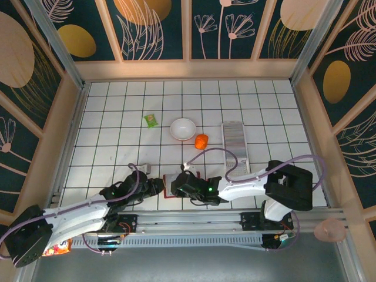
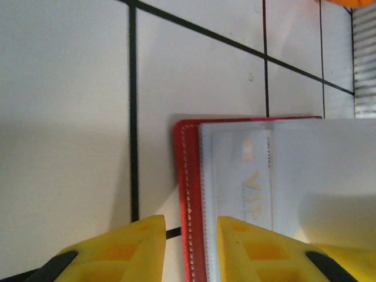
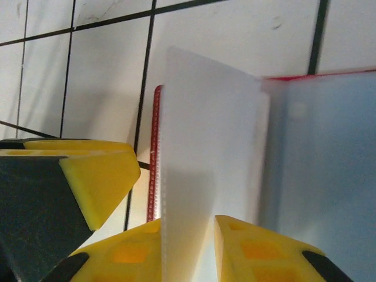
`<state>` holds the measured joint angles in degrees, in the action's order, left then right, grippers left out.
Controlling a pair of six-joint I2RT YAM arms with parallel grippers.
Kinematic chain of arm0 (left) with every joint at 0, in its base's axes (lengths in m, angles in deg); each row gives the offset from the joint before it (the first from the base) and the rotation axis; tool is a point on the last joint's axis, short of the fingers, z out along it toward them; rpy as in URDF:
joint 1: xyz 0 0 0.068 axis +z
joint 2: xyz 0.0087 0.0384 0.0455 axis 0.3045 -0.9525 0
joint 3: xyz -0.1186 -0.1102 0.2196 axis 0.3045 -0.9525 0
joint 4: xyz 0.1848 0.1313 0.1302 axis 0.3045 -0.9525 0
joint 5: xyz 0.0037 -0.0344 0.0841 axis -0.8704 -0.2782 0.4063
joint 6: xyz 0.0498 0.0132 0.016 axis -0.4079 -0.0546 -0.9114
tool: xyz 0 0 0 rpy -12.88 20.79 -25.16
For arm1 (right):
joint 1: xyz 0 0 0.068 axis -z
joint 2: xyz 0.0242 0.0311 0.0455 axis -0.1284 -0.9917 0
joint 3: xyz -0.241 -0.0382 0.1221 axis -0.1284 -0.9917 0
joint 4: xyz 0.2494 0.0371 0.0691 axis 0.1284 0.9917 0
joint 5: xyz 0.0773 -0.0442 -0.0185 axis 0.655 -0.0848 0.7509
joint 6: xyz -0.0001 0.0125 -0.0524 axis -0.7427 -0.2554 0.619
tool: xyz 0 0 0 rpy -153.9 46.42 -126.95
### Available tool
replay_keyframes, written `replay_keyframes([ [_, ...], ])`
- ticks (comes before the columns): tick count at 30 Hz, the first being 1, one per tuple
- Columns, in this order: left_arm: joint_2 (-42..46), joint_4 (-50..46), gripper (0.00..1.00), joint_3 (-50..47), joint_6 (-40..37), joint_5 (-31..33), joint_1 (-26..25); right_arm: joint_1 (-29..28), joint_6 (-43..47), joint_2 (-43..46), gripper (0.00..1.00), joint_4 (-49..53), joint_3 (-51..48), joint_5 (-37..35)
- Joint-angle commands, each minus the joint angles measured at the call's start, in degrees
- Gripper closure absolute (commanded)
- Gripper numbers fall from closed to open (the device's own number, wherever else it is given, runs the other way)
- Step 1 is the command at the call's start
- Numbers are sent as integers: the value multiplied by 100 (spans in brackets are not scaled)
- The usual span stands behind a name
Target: Put the credit cards into the card holder
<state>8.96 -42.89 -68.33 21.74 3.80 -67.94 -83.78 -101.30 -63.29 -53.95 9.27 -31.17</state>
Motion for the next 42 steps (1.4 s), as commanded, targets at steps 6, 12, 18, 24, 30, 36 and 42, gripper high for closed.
replay_keyframes([
  [6, 705, -1476, 63, 173, 256, 1110, -5, -3, 57, 11, 47, -995, -12, 373],
  [12, 629, -1482, 58, 325, 115, 1146, -5, 308, 735, 746, 17, -251, 11, 399],
  [18, 569, -1137, 57, 380, -128, 844, -6, 1046, 3963, 2112, 11, 1913, 1043, -469],
  [24, 681, -863, 57, 352, -267, 681, -6, 1322, 9826, 3125, 1, 2812, 1048, -664],
  [30, 866, -851, 56, 257, -288, 631, -2, 4149, 13434, 3561, 1, 4011, 765, 435],
  [36, 895, -619, 66, 158, -381, 479, -6, 5289, 14980, 3231, 1, 3433, 54, 504],
  [42, 737, -517, 69, 198, -495, 273, -6, 5294, 15046, 2821, 1, 3087, -140, 942],
])
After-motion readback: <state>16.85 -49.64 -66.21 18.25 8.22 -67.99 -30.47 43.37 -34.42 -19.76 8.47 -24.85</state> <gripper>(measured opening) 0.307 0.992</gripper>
